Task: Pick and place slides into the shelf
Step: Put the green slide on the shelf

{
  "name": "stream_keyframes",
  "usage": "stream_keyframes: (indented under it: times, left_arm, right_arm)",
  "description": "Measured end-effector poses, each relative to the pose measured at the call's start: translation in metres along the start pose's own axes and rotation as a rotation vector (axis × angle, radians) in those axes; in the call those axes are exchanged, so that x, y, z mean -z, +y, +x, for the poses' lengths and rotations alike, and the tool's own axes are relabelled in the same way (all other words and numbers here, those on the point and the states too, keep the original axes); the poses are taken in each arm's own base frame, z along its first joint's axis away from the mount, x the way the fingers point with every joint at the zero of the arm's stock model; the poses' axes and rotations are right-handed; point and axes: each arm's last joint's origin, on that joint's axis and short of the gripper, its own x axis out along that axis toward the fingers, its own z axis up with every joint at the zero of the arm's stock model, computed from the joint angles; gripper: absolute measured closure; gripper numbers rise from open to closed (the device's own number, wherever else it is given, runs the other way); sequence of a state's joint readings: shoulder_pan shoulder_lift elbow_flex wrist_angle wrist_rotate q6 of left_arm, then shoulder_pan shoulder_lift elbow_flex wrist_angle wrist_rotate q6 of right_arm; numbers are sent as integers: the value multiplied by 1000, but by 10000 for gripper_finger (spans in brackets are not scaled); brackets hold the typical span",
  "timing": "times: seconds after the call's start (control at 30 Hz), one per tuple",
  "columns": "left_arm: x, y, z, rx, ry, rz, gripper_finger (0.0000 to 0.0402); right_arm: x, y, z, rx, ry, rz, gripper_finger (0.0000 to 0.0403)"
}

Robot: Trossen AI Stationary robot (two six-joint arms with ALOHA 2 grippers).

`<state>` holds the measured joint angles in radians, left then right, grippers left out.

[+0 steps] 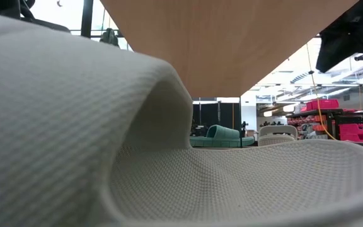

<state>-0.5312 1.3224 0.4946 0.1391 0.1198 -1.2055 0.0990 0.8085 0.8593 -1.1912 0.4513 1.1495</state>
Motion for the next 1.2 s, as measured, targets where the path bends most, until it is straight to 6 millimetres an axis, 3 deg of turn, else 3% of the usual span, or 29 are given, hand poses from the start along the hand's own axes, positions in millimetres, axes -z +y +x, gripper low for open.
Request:
stream_keyframes:
  times: [0.13, 0.37, 0.7, 0.87, 1.2]
  left_arm:
    - [-1, -2, 0, 18, -6, -12, 120]
    - [-1, -3, 0, 30, -10, -42, 120]
    - [-2, -6, 0, 51, -17, -61, 120]
    - [-3, -8, 0, 67, -45, -71, 120]
    - [-4, -8, 0, 67, -62, -116, 120]
  right_arm:
    - [-7, 2, 4, 35, -82, 43, 321]
    - [-34, 14, 8, -101, -224, 59, 321]
    - [-84, 10, 30, -270, -233, 81, 321]
    - [-104, 1, 52, -256, -207, 105, 321]
    - [-141, -22, 118, -327, -85, 214, 321]
